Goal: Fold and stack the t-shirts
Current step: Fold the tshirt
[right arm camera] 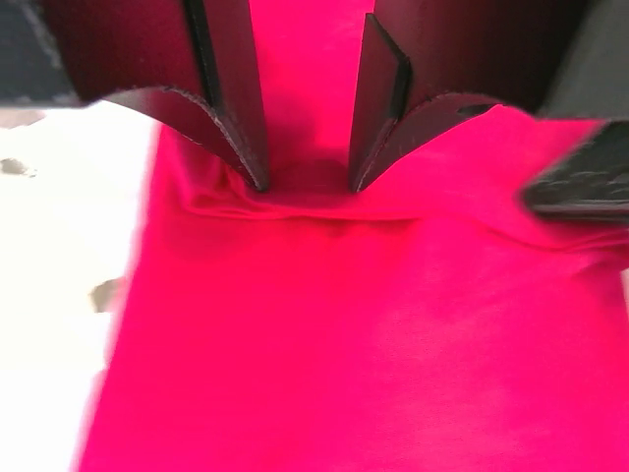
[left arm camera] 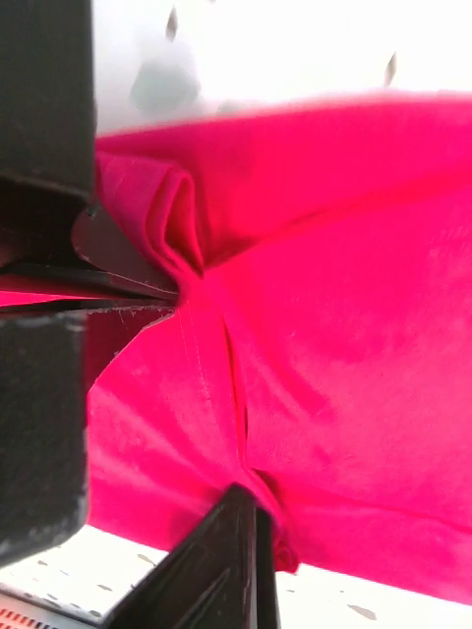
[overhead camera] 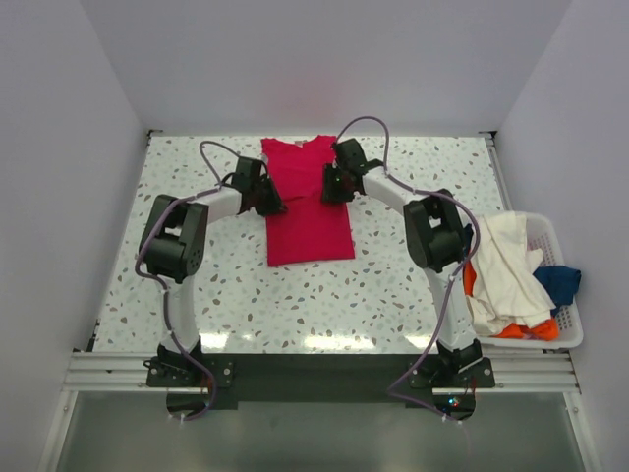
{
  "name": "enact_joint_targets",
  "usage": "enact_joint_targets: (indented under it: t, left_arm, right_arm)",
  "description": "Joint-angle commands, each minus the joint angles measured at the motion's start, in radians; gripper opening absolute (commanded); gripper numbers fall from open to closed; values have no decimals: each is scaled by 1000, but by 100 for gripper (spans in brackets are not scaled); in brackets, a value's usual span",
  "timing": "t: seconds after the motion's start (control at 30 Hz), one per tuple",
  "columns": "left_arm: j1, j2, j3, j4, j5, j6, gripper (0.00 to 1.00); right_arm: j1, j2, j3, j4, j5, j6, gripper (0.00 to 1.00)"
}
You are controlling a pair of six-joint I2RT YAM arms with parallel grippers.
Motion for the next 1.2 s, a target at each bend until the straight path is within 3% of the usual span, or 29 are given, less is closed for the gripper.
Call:
enact_joint_targets:
  t: [0.0,0.47,0.63,0.77,0.9,1.17]
  left_arm:
    - [44,17,25,45,16,13,8]
    - [72,1,-24,78,43,-12,9]
    - [72,-12,2,85,83,-3,10]
    - [72,-34,22,123,150,4,17]
    - [59,-81,20,151,189,5,30]
    - [-56,-213,-157,195,161,-56,30]
  right_arm:
    - [-58,24,33,-19,-32,-11,42]
    - [-133,1,-23,9,-126,41,42]
    - [-175,-89,-84,59,-227,82,43]
    - [-178,-177,-157,79,-262,96,44]
    - [-166,-266,-273,156,-289,143,44]
    - [-130,-321,-447,269,-341,222,44]
